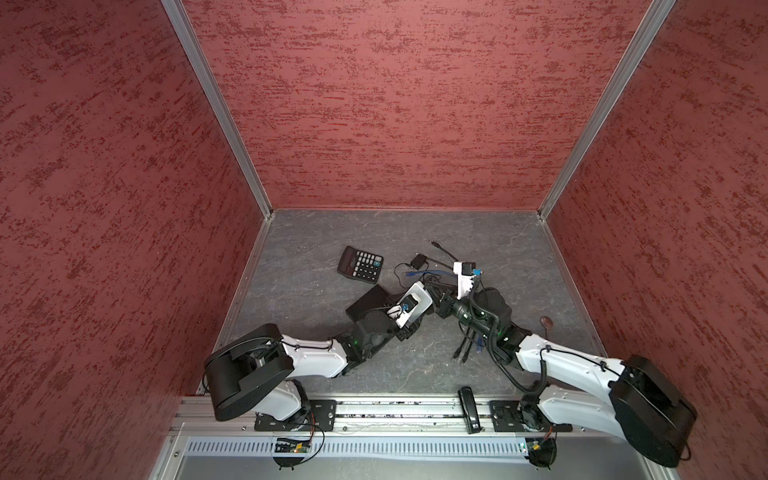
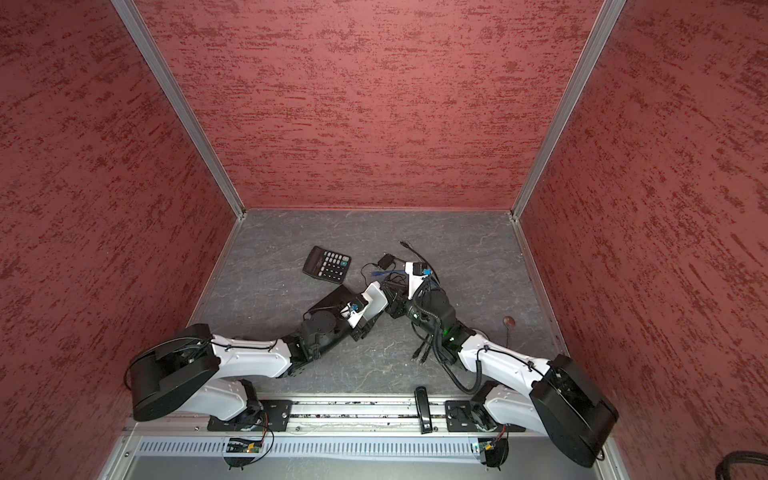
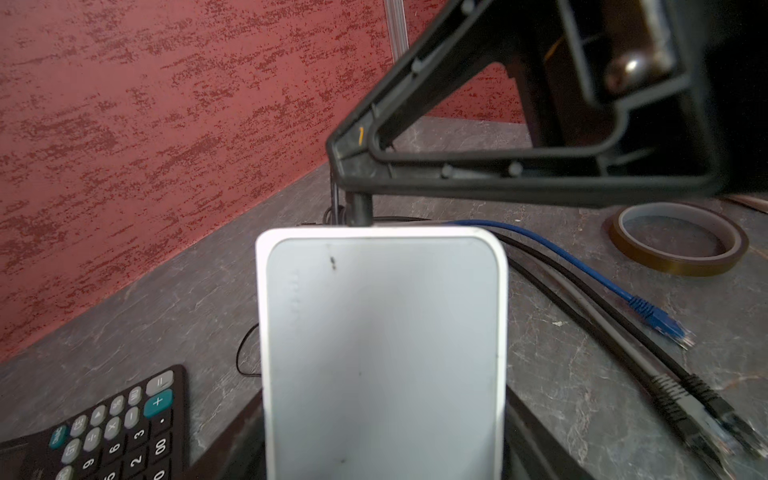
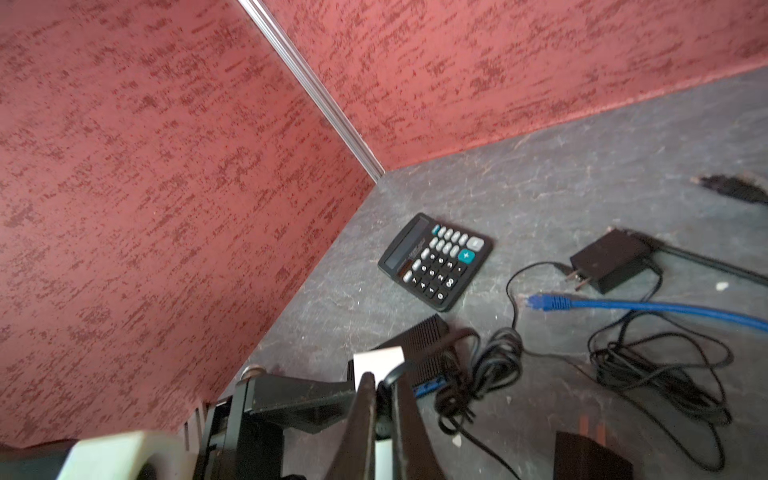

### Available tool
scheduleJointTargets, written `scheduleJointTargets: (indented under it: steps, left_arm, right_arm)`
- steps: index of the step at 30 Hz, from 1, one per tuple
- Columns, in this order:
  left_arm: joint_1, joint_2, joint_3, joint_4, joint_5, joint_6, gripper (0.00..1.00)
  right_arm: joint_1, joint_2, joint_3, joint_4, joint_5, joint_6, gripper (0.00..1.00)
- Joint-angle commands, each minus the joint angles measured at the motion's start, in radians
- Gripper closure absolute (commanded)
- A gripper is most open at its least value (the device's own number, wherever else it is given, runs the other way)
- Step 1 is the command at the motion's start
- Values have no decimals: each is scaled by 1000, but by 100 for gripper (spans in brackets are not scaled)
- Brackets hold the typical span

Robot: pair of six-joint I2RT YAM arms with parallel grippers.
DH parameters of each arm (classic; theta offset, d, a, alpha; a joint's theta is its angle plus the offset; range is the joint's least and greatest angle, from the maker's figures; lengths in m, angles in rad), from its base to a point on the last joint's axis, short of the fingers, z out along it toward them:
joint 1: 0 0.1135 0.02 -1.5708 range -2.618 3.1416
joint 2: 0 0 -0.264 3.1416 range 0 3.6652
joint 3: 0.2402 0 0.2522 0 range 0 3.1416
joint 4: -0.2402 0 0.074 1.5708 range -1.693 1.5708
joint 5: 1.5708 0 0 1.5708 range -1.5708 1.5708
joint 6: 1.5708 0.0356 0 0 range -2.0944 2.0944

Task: Insert the plug into the switch port

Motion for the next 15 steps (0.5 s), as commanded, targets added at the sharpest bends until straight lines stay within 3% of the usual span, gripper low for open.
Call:
scheduleJointTargets:
  steps: [1, 6, 10, 15]
  left_arm:
    - [-65, -132, 67, 63, 36, -69, 100]
    - [-102, -228, 31, -191, -30, -196, 100]
    - [-120, -285, 63, -514, -88, -302, 100]
    - [-130, -330, 87, -723, -90, -404, 100]
  right_arm:
    - [19, 44, -17, -337, -42, 0, 95]
    - [18, 33, 6, -382, -20, -11, 88]
    - [18, 24, 20, -410, 4, -14, 76]
    - [15, -15, 42, -464, 79, -17, 58]
